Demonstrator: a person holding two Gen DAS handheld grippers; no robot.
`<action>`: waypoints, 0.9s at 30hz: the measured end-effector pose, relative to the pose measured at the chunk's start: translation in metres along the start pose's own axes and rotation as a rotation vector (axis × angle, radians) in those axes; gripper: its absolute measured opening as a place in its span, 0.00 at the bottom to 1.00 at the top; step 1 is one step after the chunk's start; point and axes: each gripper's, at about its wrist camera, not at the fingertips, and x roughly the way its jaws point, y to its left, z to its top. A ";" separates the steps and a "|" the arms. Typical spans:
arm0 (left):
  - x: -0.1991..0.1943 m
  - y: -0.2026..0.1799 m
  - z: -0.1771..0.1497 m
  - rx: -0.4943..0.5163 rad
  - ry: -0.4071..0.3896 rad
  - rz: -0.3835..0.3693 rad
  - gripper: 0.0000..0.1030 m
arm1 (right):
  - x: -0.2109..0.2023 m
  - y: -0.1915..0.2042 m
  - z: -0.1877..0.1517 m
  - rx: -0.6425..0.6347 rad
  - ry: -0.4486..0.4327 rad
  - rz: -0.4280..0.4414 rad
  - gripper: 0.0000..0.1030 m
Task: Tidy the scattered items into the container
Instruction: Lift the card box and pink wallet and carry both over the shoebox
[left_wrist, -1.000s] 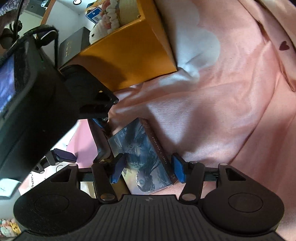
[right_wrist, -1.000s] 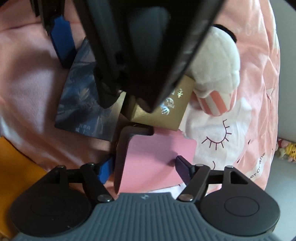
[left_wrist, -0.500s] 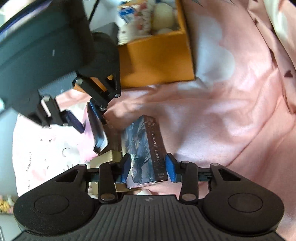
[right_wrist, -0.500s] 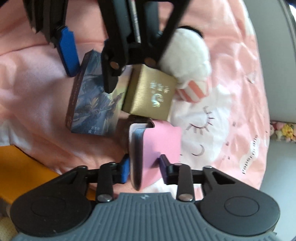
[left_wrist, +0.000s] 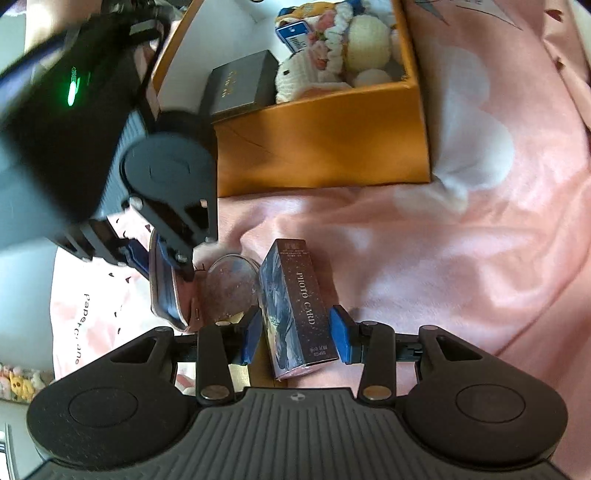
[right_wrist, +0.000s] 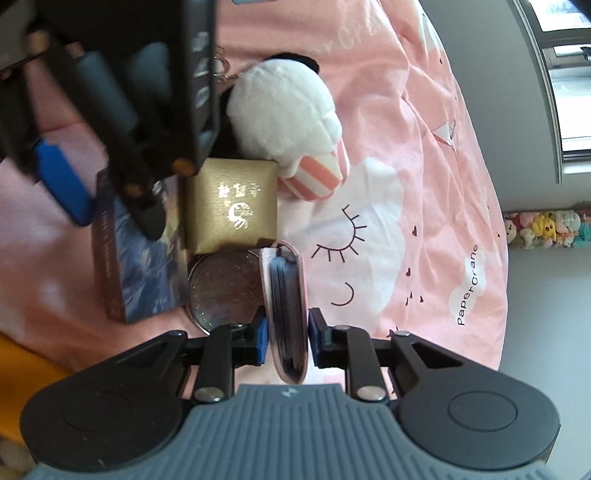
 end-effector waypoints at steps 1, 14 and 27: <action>0.003 -0.001 0.002 -0.003 0.005 0.003 0.47 | 0.001 0.000 0.001 0.009 0.000 -0.002 0.23; 0.056 -0.039 0.022 0.077 0.119 0.082 0.57 | 0.011 -0.007 -0.016 0.150 0.019 0.029 0.21; 0.086 -0.055 0.040 0.006 0.178 0.193 0.46 | -0.011 -0.034 -0.039 0.545 -0.028 0.118 0.18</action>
